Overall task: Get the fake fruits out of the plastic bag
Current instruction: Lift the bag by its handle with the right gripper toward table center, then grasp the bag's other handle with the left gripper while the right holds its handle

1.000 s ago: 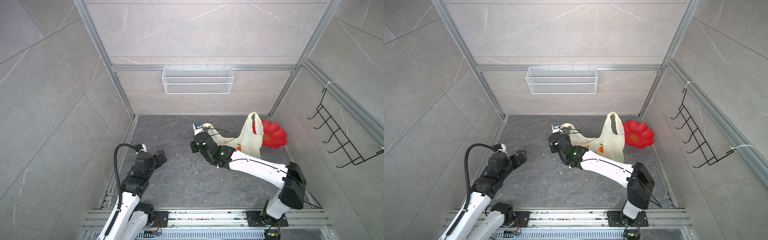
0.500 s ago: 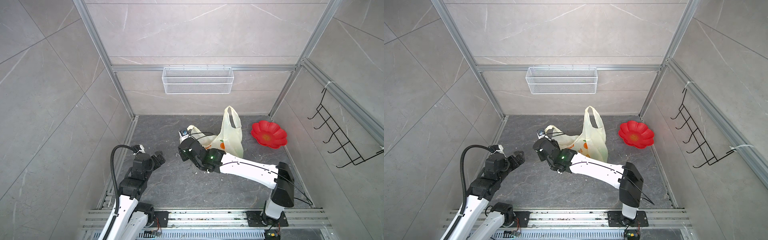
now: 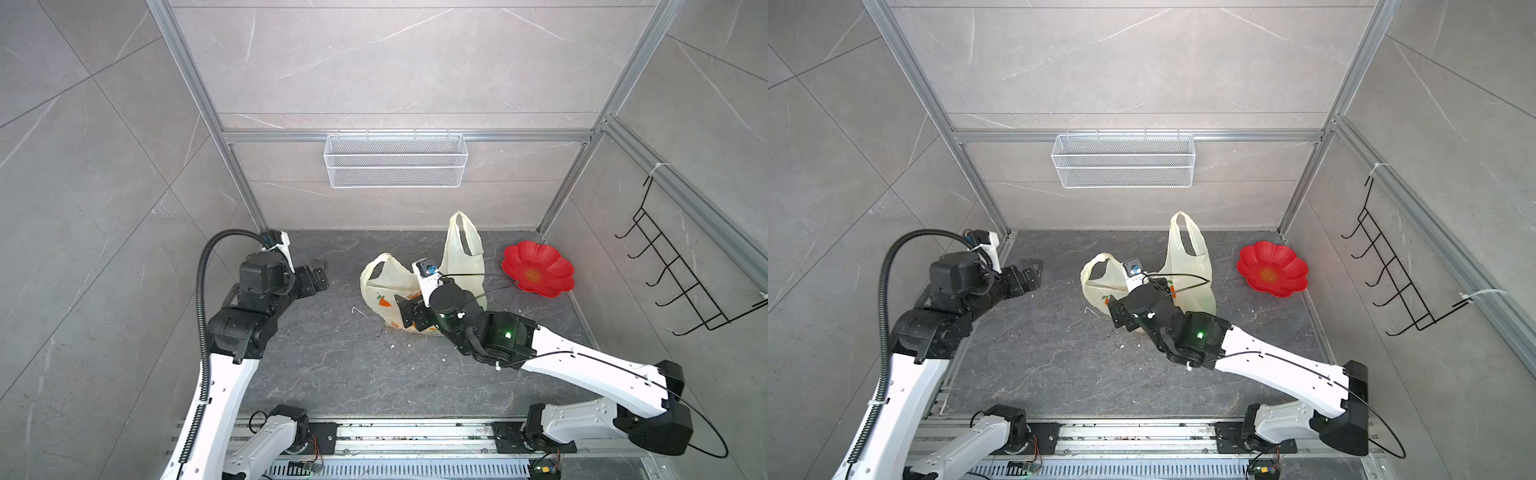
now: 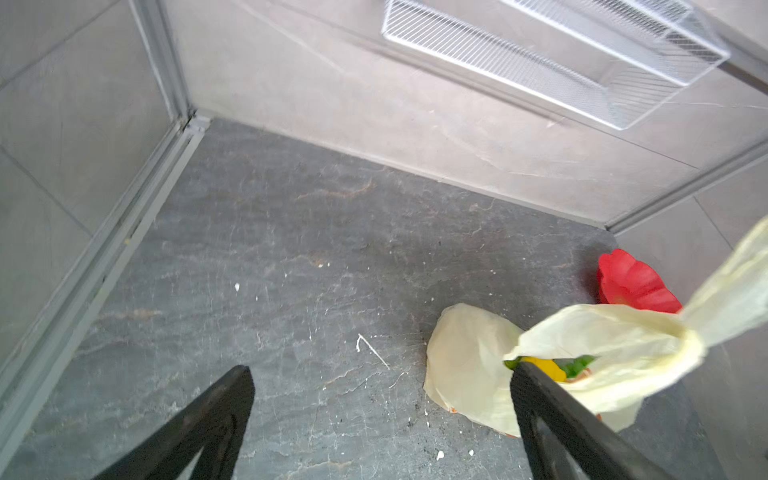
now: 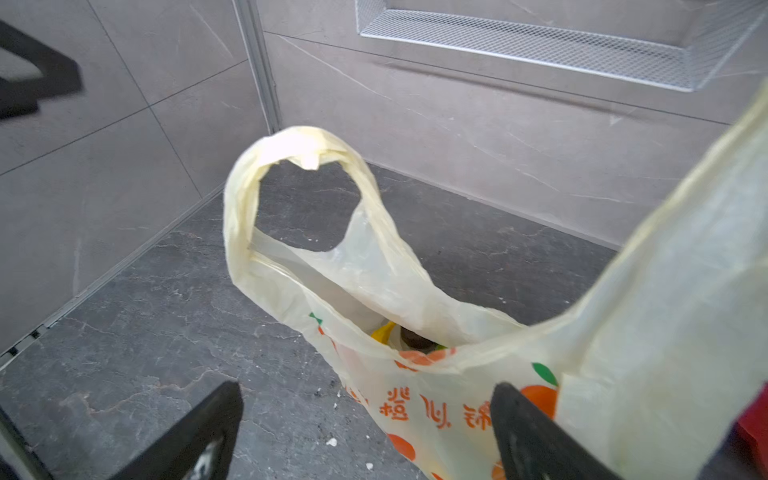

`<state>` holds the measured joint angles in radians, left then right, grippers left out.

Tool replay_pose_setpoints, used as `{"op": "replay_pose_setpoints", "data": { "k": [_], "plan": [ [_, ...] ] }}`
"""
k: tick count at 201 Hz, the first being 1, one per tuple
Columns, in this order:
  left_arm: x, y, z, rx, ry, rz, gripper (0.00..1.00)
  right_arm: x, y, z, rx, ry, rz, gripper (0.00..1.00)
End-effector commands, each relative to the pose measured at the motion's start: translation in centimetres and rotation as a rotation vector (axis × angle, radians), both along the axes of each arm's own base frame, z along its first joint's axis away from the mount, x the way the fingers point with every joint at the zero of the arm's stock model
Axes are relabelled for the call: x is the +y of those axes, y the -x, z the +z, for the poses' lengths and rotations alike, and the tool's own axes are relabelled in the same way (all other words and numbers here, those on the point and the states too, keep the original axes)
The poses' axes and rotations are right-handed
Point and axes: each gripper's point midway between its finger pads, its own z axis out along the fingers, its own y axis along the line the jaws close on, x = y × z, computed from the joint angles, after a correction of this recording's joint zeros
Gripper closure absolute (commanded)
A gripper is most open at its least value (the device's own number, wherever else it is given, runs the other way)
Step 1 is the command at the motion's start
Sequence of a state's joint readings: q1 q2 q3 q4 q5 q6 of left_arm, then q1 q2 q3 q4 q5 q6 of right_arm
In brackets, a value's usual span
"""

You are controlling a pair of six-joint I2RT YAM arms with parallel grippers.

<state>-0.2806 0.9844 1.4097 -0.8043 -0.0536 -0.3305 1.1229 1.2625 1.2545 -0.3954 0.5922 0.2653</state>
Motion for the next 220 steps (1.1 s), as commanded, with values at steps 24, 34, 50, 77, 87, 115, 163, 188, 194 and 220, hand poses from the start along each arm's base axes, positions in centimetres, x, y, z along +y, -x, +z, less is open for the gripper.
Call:
{"op": "replay_pose_setpoints", "data": {
  "k": [24,34,50,77,87,115,163,188,194,220],
  "plan": [
    [-8.7,2.9,-0.7,0.094,-0.217,-0.379,0.00,-5.3,-0.3,-0.5,-0.065,0.015,-0.186,0.05],
    [-10.1,2.8,-1.3,0.125,-0.242,-0.414,0.00,-6.3,-0.2,-0.4,-0.077,0.000,-0.216,0.04],
    [-11.8,2.0,-2.8,0.171,-0.330,-0.434,0.00,-7.6,-0.1,-0.3,-0.095,-0.022,-0.251,0.04],
    [-13.1,-0.2,-4.8,0.238,-0.481,-0.403,0.00,-9.8,0.3,-0.4,-0.117,-0.049,-0.316,0.03],
    [-13.5,-0.9,-5.5,0.260,-0.513,-0.406,0.00,-10.4,0.4,-0.6,-0.118,-0.054,-0.327,0.03],
    [-14.6,-2.8,-7.9,0.321,-0.613,-0.414,0.00,-11.3,0.7,-1.1,-0.114,-0.067,-0.346,0.03],
    [-16.0,-5.1,-11.0,0.375,-0.680,-0.402,0.03,-11.8,0.9,-1.8,-0.103,-0.066,-0.354,0.03],
    [-16.8,-6.1,-11.5,0.371,-0.657,-0.382,0.20,-11.8,0.9,-1.8,-0.105,-0.056,-0.358,0.03],
    [-16.9,-6.2,-11.6,0.371,-0.650,-0.374,0.25,-11.9,0.8,-1.8,-0.107,-0.050,-0.363,0.03],
    [-17.3,-6.7,-11.7,0.367,-0.604,-0.354,0.46,-12.6,0.7,-1.6,-0.116,-0.030,-0.408,0.01]
  ]
}}
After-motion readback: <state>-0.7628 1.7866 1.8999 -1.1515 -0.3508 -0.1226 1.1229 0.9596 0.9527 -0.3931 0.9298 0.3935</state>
